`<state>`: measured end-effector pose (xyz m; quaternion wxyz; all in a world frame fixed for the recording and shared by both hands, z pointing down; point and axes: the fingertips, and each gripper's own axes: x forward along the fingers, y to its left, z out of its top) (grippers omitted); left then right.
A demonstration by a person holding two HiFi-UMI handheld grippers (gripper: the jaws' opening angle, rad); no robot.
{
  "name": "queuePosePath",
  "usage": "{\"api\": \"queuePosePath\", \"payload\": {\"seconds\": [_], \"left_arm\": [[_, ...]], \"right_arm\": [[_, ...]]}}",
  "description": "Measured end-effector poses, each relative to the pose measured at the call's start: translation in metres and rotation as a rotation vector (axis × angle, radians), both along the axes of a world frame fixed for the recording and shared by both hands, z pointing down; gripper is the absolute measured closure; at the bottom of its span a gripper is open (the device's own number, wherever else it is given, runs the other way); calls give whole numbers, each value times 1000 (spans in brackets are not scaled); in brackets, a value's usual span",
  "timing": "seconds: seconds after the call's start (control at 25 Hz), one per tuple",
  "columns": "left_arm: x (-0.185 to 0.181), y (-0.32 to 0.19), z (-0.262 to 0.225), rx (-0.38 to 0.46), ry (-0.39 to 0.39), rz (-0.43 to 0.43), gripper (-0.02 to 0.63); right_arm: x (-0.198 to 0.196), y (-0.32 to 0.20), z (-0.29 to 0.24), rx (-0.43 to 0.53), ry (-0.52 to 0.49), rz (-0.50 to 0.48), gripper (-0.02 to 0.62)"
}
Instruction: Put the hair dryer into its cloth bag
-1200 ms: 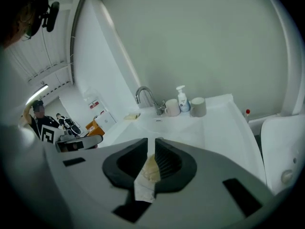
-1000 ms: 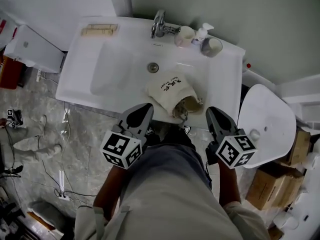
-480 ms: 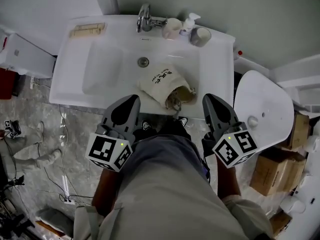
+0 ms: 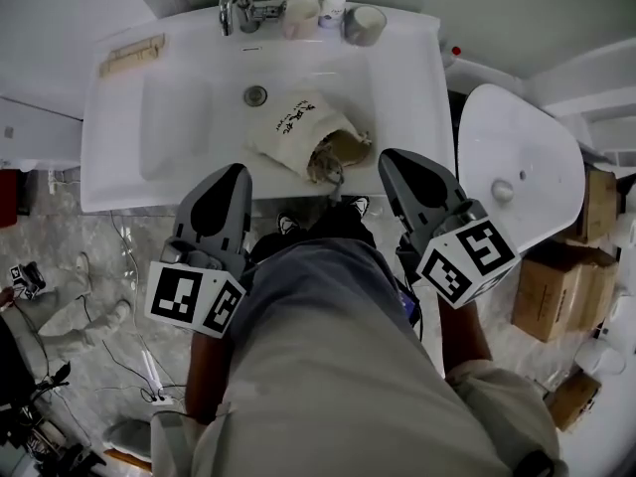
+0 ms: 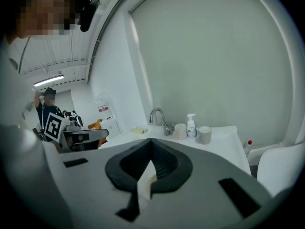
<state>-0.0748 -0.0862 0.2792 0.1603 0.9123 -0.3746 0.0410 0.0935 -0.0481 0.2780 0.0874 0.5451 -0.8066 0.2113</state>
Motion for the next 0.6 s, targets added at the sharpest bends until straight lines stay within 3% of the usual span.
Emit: {"api": "queuePosePath", "payload": {"seconds": [0.6], "left_arm": [[5, 13, 6, -16, 9, -8, 598]], "right_arm": [[5, 14, 12, -26, 45, 7, 588]]}}
